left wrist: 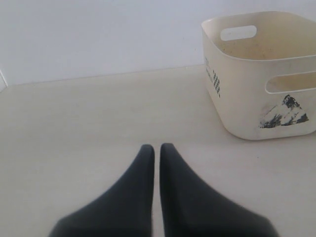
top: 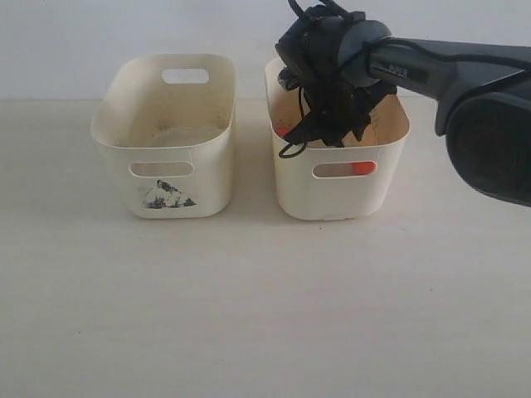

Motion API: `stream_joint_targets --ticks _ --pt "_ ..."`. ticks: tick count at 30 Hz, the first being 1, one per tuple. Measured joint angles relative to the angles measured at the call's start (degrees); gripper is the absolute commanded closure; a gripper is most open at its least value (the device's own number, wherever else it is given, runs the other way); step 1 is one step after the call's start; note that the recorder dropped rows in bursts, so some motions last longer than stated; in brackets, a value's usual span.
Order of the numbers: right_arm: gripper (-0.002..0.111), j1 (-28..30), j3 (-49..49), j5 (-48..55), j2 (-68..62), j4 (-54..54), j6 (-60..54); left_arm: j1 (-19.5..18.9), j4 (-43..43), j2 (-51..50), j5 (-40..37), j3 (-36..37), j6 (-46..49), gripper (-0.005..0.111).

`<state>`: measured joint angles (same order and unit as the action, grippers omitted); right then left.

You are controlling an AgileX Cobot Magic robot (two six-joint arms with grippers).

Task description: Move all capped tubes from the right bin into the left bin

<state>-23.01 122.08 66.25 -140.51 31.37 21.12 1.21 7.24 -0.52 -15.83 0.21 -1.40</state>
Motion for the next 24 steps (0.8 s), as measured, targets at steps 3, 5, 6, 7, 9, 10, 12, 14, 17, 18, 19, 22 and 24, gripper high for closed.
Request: stream_joint_targets --ticks 3,5,6,7,9,10,12,14,17,18,19,22,24 --pt "0.039 0.0 0.0 0.32 -0.1 0.09 0.0 0.0 0.0 0.0 0.0 0.0 0.0 0.102" --pt "0.04 0.0 0.0 0.6 -0.22 0.13 0.0 0.0 0.0 0.0 0.0 0.0 0.0 0.102" --pt "0.04 0.0 0.0 1.06 -0.34 0.22 0.0 0.0 0.0 0.0 0.0 0.0 0.0 0.102" --pt "0.04 0.0 0.0 1.64 -0.68 0.22 0.13 0.0 0.0 0.0 0.0 0.0 0.0 0.102" --pt "0.04 0.0 0.0 2.38 -1.32 0.1 0.58 0.0 0.0 0.0 0.0 0.0 0.0 0.102" --pt "0.04 0.0 0.0 2.57 -1.72 -0.05 0.81 0.0 0.0 0.0 0.0 0.0 0.0 0.102" --pt "0.04 -0.1 0.0 2.93 -2.46 -0.05 1.04 0.0 0.0 0.0 0.0 0.0 0.0 0.102" --pt "0.04 -0.1 -0.09 3.03 -2.94 0.01 1.04 0.0 0.0 0.0 0.0 0.0 0.0 0.102" --pt "0.04 -0.2 0.02 3.16 -3.15 0.15 1.17 0.0 0.0 0.0 0.0 0.0 0.0 0.102" --pt "0.04 -0.21 0.02 3.16 -3.15 0.23 1.17 0.0 0.0 0.0 0.0 0.0 0.0 0.102" --pt "0.04 -0.21 0.02 3.16 -3.26 0.4 1.3 0.0 0.0 0.0 0.0 0.0 0.0 0.102" --pt "0.04 -0.28 0.1 3.28 -3.6 0.81 1.39 0.0 0.0 0.0 0.0 0.0 0.0 0.102" --pt "0.046 -0.33 0.28 3.38 -3.84 1.14 1.5 0.0 0.0 0.0 0.0 0.0 0.0 0.102"
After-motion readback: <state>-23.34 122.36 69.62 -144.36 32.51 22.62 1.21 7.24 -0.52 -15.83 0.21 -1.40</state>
